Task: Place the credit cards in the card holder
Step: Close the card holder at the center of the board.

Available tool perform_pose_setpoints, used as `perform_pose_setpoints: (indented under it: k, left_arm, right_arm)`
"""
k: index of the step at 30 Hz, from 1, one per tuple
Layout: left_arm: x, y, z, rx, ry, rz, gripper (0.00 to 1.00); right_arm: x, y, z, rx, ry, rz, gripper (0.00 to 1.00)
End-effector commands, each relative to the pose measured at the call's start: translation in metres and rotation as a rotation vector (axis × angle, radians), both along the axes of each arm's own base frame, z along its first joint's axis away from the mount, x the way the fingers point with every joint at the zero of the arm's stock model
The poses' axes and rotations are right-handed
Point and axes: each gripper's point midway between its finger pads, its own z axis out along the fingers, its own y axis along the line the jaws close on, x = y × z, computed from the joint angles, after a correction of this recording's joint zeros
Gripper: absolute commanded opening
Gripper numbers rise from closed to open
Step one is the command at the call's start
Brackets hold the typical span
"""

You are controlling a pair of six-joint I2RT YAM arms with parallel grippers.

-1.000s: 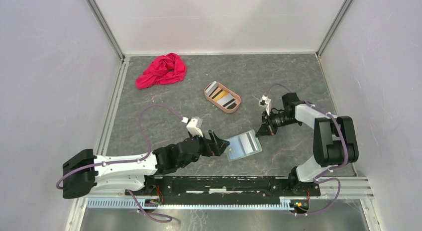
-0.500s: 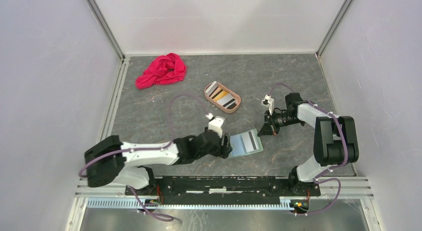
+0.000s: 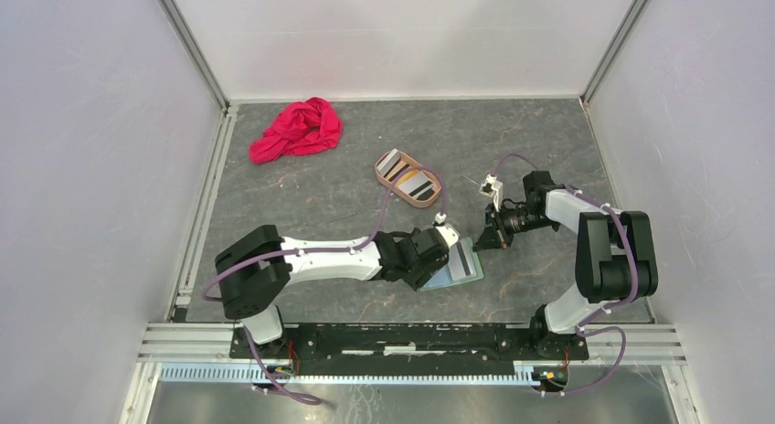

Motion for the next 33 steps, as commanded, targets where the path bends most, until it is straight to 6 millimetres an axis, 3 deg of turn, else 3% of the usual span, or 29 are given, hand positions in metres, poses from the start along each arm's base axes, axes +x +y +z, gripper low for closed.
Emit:
perform_pose_setpoints:
  k: [1, 7, 16, 22, 26, 33]
  left_arm:
    - [0.001, -0.003, 0.001, 0.089, -0.049, -0.106, 0.62]
    - [0.001, -0.015, -0.004, 0.094, -0.042, -0.125, 0.56]
    - [0.013, -0.008, -0.008, 0.108, -0.086, -0.002, 0.38]
    - [0.020, 0.001, 0.005, 0.062, -0.122, 0.126, 0.39]
    - [0.019, 0.007, 0.005, 0.027, -0.096, 0.200, 0.45]
    - [0.023, 0.020, 0.010, -0.066, -0.050, 0.365, 0.45]
  right_arm:
    - [0.008, 0.003, 0.008, 0.027, -0.031, 0.014, 0.00]
    - [0.008, 0.003, 0.009, 0.029, -0.032, 0.016, 0.00]
    - [0.007, 0.003, 0.009, 0.030, -0.031, 0.019, 0.00]
    - [0.006, 0.003, 0.008, 0.028, -0.027, 0.020, 0.00]
    - [0.006, 0.003, 0.008, 0.028, -0.028, 0.021, 0.00]
    - [0.006, 0.003, 0.009, 0.031, -0.032, 0.022, 0.00]
